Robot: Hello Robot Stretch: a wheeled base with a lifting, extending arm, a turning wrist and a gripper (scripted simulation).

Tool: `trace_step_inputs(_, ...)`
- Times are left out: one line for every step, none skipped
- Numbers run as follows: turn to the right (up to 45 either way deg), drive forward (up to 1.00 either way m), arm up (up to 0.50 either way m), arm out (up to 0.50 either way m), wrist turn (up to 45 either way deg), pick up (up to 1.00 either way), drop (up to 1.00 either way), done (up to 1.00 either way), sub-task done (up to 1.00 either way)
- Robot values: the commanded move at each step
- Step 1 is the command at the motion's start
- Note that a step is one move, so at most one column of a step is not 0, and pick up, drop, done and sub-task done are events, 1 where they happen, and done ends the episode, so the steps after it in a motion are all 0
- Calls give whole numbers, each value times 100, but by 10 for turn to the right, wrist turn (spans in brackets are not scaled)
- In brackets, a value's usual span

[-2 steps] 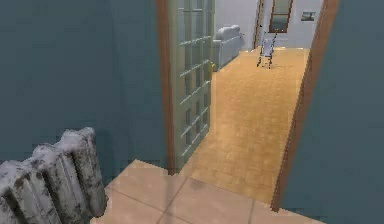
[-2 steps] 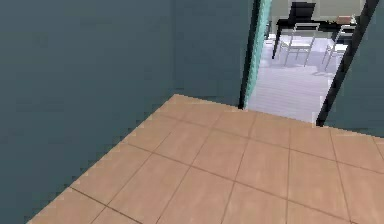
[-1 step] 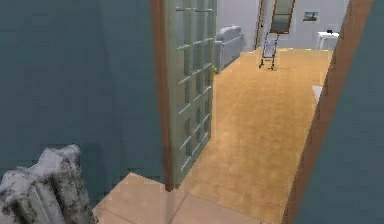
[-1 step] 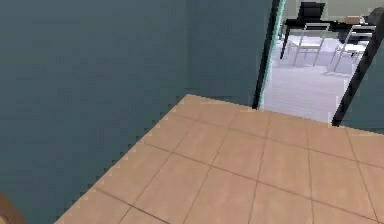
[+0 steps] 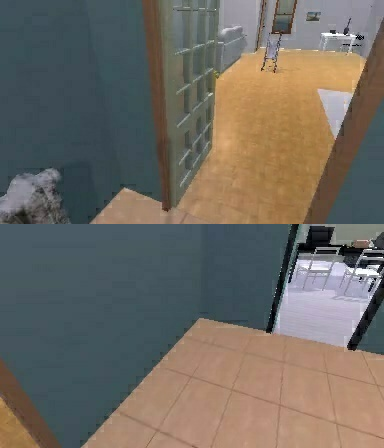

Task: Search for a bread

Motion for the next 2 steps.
trace_step_inputs(0,80,0,0,0,0,0,0,0)
trace_step_inputs(270,0,0,0,0,0,0,0,0)
